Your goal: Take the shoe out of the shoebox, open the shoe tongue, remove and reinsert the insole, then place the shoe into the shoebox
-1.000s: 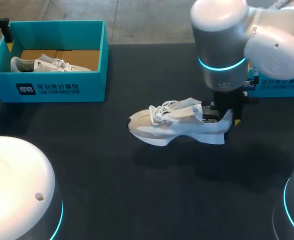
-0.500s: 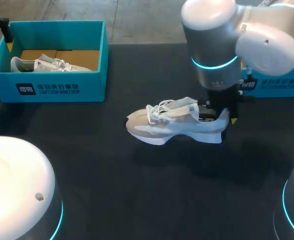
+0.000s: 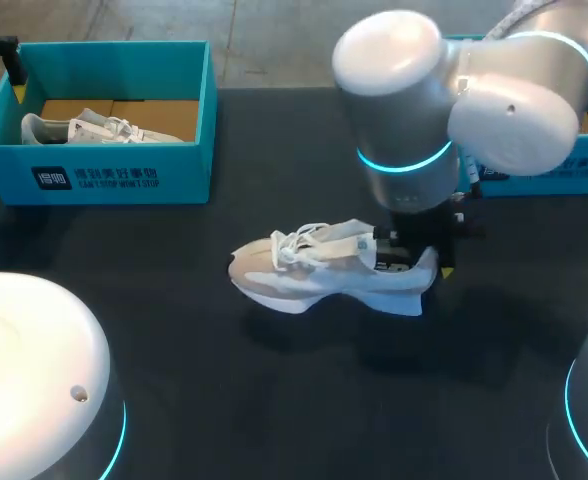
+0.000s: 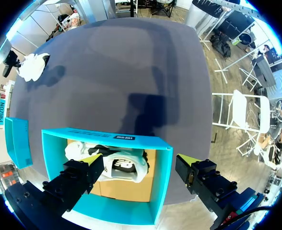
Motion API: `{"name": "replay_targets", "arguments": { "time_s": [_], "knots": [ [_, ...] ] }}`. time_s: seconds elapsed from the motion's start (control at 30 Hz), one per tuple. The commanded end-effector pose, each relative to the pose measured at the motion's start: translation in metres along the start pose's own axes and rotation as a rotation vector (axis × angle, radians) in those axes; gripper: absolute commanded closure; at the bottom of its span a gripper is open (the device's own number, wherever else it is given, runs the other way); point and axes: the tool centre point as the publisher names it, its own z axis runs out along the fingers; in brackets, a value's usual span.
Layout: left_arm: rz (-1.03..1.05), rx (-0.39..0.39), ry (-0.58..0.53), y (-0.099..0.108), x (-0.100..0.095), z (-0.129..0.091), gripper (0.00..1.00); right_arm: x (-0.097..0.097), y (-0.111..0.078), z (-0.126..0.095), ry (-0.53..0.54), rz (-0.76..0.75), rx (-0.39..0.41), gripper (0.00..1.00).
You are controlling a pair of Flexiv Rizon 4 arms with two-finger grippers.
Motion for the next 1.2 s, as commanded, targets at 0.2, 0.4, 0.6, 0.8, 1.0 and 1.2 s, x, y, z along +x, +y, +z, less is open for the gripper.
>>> {"name": "replay_targets", "arguments": {
  "time_s": [0.2, 0.4, 0.6, 0.8, 1.0, 1.2],
  "knots": [
    [0.001, -0.002, 0.001, -0.001, 0.001, 0.000, 0.00, 0.026, -0.017, 0.018, 0.039, -0.007, 0.011, 1.00],
    [0.001, -0.002, 0.001, -0.001, 0.001, 0.000, 0.00, 0.035, -0.026, 0.032, 0.054, -0.014, 0.021, 1.00],
    [0.001, -0.002, 0.001, -0.001, 0.001, 0.000, 0.00, 0.039, -0.036, 0.039, 0.046, -0.028, 0.031, 1.00],
    [0.001, -0.002, 0.001, -0.001, 0.001, 0.000, 0.00, 0.046, -0.042, 0.045, 0.053, -0.042, 0.036, 1.00],
    [0.001, -0.002, 0.001, -0.001, 0.001, 0.000, 0.00, 0.056, -0.045, 0.050, 0.056, -0.061, 0.033, 1.00],
    [0.001, -0.002, 0.001, -0.001, 0.001, 0.000, 0.00, 0.066, -0.045, 0.055, 0.047, -0.077, 0.034, 1.00]
  ]
}}
